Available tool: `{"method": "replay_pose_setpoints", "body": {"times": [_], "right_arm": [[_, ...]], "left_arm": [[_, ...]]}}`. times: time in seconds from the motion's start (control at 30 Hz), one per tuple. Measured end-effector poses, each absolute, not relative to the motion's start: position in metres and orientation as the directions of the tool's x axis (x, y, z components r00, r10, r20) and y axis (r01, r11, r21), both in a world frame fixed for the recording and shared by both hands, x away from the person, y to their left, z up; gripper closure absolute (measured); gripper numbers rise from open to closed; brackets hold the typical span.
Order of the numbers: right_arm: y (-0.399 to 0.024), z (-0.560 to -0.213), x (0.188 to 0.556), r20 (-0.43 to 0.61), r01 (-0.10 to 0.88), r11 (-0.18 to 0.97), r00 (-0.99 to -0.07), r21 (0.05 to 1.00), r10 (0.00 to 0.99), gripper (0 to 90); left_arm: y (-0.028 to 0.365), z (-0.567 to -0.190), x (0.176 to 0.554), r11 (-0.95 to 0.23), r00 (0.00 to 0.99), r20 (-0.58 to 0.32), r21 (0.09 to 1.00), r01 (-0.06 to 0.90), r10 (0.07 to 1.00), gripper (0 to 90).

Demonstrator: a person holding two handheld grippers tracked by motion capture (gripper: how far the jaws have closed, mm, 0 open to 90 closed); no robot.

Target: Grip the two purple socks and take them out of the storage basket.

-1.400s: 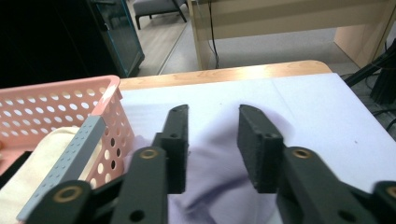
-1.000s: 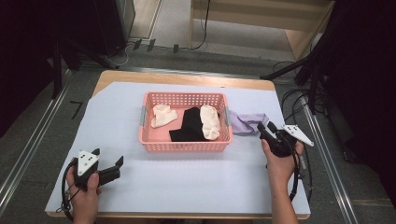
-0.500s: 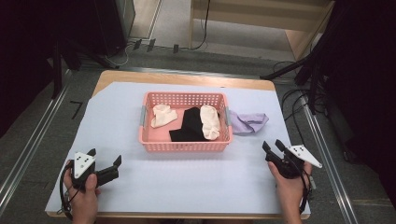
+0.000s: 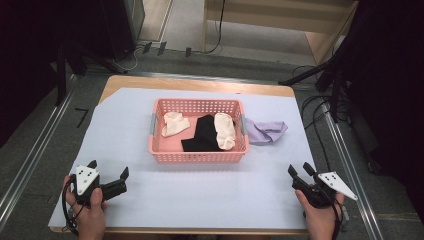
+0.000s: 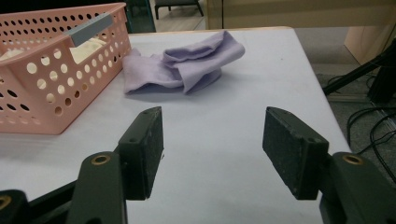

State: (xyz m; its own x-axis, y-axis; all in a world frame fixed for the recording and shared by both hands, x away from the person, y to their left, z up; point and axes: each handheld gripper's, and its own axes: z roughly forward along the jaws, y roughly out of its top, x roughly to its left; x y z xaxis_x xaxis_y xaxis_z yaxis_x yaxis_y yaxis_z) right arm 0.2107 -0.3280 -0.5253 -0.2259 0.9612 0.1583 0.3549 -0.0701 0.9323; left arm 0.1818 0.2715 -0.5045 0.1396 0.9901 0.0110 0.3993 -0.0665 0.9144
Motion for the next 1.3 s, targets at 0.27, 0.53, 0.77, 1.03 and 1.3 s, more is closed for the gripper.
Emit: {"method": "replay_pose_setpoints", "body": {"times": [0.27, 0.53, 0.77, 1.03, 1.3], "right_arm": [[-0.355, -0.526, 0.189, 0.145, 0.343, -0.071, -0.196, 0.937, 0.970, 38.9], [-0.360, -0.528, 0.180, 0.148, 0.311, -0.066, -0.250, 0.948, 0.957, 28.1], [-0.352, -0.528, 0.180, 0.075, 0.317, 0.016, -0.272, 0.948, 0.959, 18.2], [-0.358, -0.529, 0.176, 0.123, 0.289, -0.044, -0.261, 0.956, 0.958, 15.3], [-0.358, -0.529, 0.179, 0.136, 0.313, -0.048, -0.266, 0.948, 0.954, 15.3]], "left_arm": [[0.270, -0.505, 0.180, -0.067, 0.123, 0.021, 0.922, 0.381, 0.992, 0.0], [0.269, -0.505, 0.180, -0.078, 0.126, 0.032, 0.921, 0.381, 0.991, 0.0], [0.269, -0.505, 0.181, -0.078, 0.132, 0.028, 0.916, 0.394, 0.991, 0.0], [0.269, -0.505, 0.181, -0.086, 0.141, 0.033, 0.916, 0.393, 0.990, 0.0], [0.269, -0.505, 0.180, -0.091, 0.167, 0.028, 0.918, 0.385, 0.986, 0.0]]}}
